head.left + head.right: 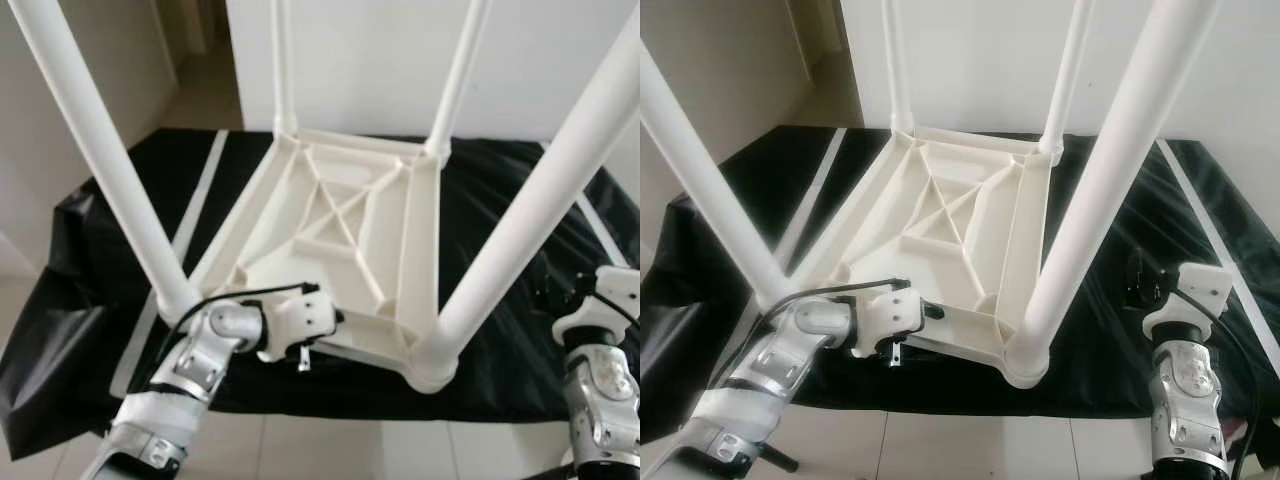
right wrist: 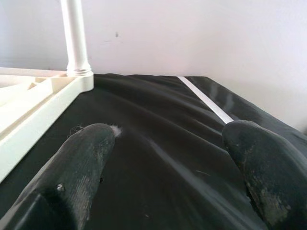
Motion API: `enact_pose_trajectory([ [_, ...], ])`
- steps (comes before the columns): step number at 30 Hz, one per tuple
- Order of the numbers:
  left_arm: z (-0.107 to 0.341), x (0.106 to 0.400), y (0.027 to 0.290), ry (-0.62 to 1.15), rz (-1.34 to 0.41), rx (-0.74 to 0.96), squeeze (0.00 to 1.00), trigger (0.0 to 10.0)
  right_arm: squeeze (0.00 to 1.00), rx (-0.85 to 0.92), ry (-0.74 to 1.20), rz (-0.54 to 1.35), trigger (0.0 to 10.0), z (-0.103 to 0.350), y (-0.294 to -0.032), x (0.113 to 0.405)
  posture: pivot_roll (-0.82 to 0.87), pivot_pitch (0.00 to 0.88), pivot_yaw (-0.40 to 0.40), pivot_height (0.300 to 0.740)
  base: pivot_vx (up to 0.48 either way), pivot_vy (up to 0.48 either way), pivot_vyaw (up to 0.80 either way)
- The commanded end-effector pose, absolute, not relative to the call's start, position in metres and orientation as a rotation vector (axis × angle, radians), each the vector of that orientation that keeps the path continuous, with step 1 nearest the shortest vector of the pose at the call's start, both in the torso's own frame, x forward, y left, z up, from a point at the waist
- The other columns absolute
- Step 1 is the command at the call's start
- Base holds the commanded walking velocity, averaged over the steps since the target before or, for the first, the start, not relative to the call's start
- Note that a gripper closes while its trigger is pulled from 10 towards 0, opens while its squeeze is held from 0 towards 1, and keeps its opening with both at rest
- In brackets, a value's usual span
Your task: Building children table
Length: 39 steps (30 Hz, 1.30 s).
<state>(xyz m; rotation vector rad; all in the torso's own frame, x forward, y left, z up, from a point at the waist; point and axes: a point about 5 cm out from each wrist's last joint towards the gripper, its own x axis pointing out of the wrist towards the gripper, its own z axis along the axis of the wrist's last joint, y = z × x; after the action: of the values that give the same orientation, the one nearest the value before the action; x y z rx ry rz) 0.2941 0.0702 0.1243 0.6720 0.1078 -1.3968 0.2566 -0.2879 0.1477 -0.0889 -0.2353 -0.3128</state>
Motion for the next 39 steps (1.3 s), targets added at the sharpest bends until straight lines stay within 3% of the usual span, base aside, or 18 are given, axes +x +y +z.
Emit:
enact_pose_trajectory([
  [1,0.12,0.308,0.069,0.035,-1.078,0.676,0.0,10.0,0.0,-0.07,-0.237,-0.325,10.0,0.15,-0.289,0.254,-0.07,0.017,0.016,0.74,0.0,0.0,0.0],
  [18,0.145,0.336,0.01,-0.07,-0.882,0.602,0.0,10.0,0.0,-0.106,-0.217,-0.162,10.0,0.146,-0.284,0.221,-0.1,0.014,0.028,0.74,0.0,0.0,0.0],
  [32,0.155,0.345,-0.001,-0.121,-0.815,0.604,0.0,10.0,0.0,-0.171,-0.098,0.056,10.0,0.138,-0.28,0.197,-0.1,0.0,0.032,0.74,0.0,0.0,0.0],
  [39,0.161,0.333,0.006,-0.106,-1.094,0.458,0.0,10.0,0.0,-0.186,0.031,0.318,10.0,0.146,-0.272,0.177,-0.11,0.0,0.047,0.74,0.0,0.0,0.0],
])
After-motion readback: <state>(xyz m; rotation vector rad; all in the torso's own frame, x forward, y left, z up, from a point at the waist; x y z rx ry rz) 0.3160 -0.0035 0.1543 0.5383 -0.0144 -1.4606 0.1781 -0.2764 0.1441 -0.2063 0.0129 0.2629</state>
